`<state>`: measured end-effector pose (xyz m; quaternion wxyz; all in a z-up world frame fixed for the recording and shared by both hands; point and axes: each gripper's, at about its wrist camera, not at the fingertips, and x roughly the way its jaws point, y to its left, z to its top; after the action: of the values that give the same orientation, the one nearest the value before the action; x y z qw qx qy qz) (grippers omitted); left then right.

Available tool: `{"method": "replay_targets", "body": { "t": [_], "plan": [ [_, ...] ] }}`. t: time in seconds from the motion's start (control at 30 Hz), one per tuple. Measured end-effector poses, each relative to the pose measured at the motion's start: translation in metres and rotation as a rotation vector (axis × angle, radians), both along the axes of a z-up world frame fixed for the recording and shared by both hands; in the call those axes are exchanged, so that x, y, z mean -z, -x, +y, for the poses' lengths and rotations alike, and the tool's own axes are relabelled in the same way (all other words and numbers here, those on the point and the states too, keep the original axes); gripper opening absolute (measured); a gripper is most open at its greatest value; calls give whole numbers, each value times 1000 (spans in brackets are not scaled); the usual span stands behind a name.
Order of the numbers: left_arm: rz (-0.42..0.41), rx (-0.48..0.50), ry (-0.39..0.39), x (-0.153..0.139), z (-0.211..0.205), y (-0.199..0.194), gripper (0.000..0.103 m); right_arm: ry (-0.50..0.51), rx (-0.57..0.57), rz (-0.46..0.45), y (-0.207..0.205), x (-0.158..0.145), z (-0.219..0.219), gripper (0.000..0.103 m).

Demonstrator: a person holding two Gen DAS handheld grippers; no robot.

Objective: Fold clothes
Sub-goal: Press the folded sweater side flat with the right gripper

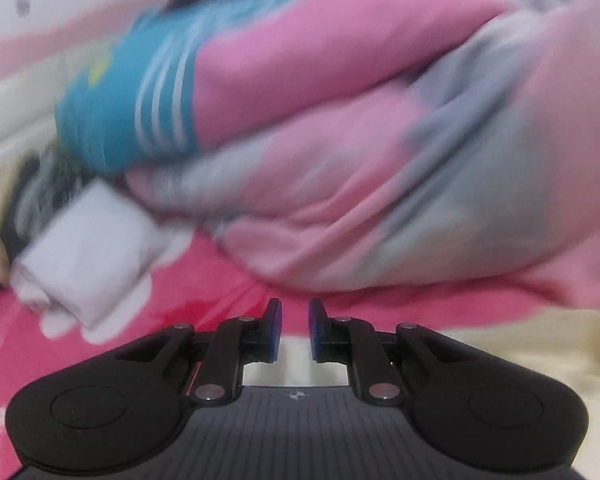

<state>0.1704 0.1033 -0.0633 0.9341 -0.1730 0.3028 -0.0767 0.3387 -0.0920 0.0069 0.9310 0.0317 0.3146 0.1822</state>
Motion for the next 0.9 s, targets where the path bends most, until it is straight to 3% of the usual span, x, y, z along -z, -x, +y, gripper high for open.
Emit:
{"method": "replay_targets", "body": {
  "t": [0.13,0.23,0.4,0.47,0.57,0.7,0.8,0.9],
  "plan": [
    [-3,0,6,-2,0,1,56,-18,90,-77,77,-48,-77,15],
    [-11,-4,-7,-6,-1,3,56,-21,204,-91,146,-65,-143,16],
    [-89,-2,-35,-27,-6,7,57,-54,421,-24,239,-44,-233,16],
    [-125,38,-80,-35,-19,4,58,-50,461,18,257,-29,-250,17],
    [-93,133,-170,-33,-47,-7,59,-43,413,37,257,-14,-242,17],
    [-39,130,-244,-12,-64,-16,59,24,256,-14,222,0,-196,16],
    [-10,120,-205,-7,-58,-18,63,46,184,-10,191,20,-180,16],
    [10,117,-155,-2,-52,-21,65,74,227,36,175,49,-203,12]
  ]
}}
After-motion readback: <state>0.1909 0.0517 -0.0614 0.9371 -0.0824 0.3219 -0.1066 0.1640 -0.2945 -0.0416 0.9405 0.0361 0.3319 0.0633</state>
